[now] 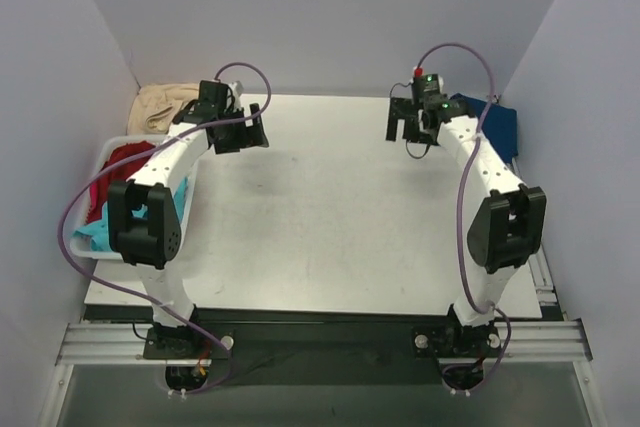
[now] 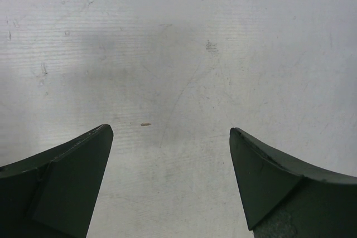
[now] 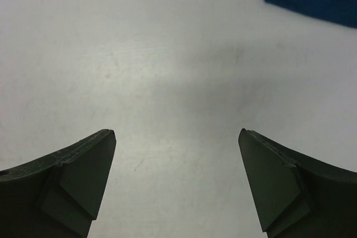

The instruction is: Fold and stack the t-shirts

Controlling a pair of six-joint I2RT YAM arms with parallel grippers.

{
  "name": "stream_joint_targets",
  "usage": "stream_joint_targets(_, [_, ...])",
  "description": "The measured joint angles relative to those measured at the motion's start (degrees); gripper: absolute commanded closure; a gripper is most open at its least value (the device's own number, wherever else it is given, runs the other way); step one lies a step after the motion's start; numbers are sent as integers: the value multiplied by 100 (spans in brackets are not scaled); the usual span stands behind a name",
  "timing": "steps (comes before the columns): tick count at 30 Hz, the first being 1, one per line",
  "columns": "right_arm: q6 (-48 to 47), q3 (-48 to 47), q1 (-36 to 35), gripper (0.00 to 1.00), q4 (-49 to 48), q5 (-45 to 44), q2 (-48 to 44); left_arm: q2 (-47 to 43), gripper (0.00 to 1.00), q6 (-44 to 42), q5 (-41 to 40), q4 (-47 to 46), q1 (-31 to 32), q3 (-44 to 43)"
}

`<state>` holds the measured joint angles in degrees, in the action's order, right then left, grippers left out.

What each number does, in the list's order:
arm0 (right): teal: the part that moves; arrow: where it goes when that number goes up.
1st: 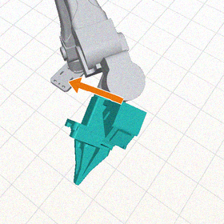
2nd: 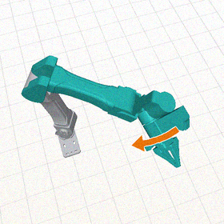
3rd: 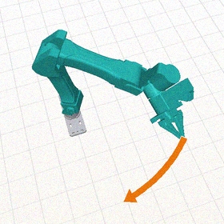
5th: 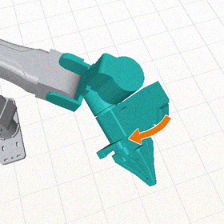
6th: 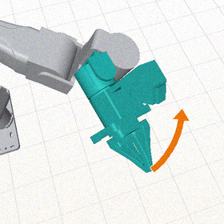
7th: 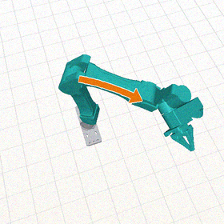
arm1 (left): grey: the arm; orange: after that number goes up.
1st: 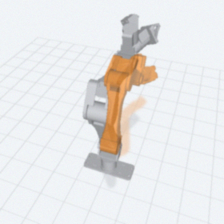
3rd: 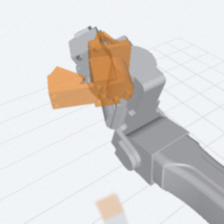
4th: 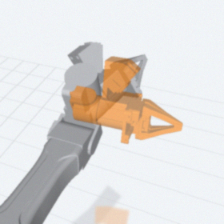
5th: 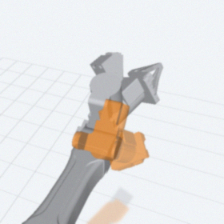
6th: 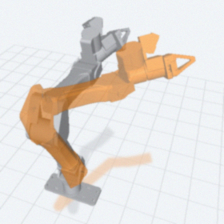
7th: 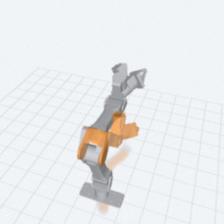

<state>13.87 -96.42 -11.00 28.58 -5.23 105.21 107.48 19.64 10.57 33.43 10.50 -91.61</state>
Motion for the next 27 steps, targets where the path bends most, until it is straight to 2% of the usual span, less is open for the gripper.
stream_joint_targets(5, [-7, 684, -595, 0, -81, 33, -490, -295, 3, -57, -39, -153, 22, 361])
stream_joint_targets(11, [105, 1224, -713, 0, -289, 31, -1078, -505, 3, -83, -92, -205, 46, 584])
stream_joint_targets(27, [125, 1353, -933, 0, -551, 13, -1189, -741, 3, -83, -111, -321, 59, 774])
